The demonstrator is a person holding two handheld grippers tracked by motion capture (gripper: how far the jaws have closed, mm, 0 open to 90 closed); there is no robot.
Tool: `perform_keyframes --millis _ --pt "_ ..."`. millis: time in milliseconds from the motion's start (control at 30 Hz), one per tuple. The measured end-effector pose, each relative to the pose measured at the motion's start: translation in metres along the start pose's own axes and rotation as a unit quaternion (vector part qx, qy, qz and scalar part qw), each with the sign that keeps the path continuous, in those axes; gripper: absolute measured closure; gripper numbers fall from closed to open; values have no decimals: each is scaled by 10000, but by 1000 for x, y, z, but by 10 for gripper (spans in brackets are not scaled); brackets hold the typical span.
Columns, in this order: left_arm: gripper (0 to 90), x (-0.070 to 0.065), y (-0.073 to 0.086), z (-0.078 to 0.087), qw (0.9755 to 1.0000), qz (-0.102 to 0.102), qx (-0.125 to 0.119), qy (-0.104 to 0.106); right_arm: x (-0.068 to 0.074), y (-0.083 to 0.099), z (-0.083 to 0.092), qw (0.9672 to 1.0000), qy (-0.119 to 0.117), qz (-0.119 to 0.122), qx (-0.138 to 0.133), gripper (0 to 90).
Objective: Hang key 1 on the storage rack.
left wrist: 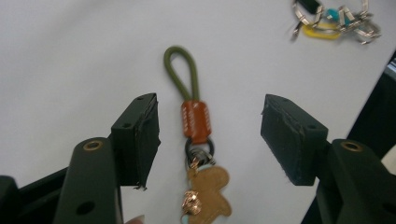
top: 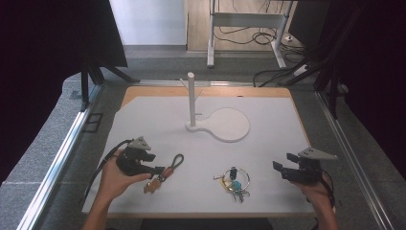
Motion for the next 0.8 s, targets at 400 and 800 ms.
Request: perform_keyframes --millis 400,800 --pt "380 8 -16 -6 9992 93 167 340 4 1 6 10000 61 6 8 301" --pt "387 6 -33 -23 9956 -29 685 638 3 7 7 9999 103 -8 91 311"
Point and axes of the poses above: each handheld gripper's, and its own axes: z roughly backward along the jaws, y roughly out of its underside, x roughly to its left, the point moved 6 cm from there along -z, roughly forward along the jaws, and after that the axes turned 2 degrees about x, right-handed, at the moved point
